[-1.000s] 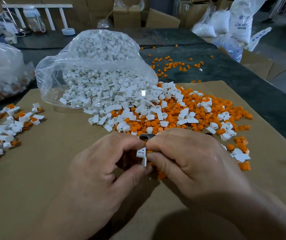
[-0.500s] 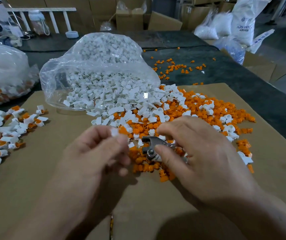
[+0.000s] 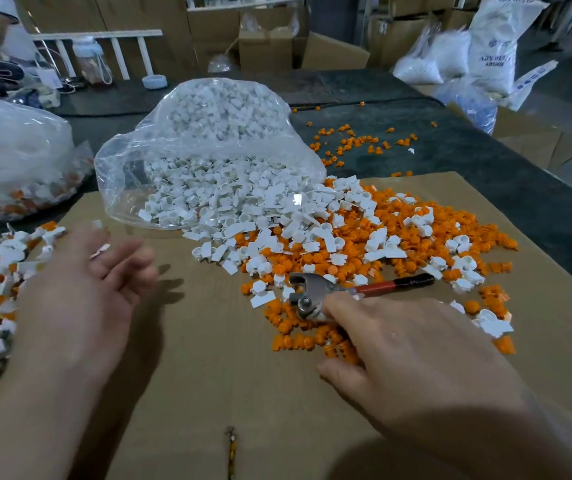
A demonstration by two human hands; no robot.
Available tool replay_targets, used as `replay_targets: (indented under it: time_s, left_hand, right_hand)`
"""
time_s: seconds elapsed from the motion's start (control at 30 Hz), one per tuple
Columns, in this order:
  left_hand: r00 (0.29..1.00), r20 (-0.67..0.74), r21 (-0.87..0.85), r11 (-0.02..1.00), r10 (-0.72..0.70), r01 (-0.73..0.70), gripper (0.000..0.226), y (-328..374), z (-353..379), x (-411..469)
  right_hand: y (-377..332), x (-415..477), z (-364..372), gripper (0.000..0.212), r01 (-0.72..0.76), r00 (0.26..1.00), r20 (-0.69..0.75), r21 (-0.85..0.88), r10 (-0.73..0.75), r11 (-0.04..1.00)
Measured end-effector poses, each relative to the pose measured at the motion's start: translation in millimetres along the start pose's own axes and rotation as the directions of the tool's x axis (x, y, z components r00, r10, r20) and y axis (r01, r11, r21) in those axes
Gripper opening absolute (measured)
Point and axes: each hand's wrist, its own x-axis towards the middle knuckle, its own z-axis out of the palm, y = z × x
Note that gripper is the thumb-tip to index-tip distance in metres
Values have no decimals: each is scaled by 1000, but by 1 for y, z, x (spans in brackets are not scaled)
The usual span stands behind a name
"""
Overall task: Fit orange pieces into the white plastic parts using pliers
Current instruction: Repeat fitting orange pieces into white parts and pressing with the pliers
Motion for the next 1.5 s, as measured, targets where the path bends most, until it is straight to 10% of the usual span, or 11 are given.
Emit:
replay_targets:
  time_s: [0.07, 0.13, 0.33, 0.77, 1.5]
  left_hand:
    - [987, 56, 430, 888, 152, -162, 46, -1, 8, -2]
    - [948, 280, 787, 529, 154, -318, 64, -8, 20, -8]
    - [862, 507, 818, 303, 23, -489, 57, -14, 23, -8]
    - [694, 708, 596, 416, 132, -687, 23, -2, 36, -50]
    - [771, 637, 645, 537, 16, -544, 25, 7, 44, -71]
  right_hand:
    - [-2, 1, 4, 46, 25, 1000, -1, -14, -25, 1000]
    - [-5, 2, 10, 46, 70, 997, -14, -19, -70, 997]
    - [-6, 7, 27, 36, 122, 991, -45, -32, -123, 992]
    - [1, 13, 30, 18, 79, 996, -56, 84, -74, 993]
    - [-6, 11, 20, 17, 67, 997, -55, 166, -59, 984]
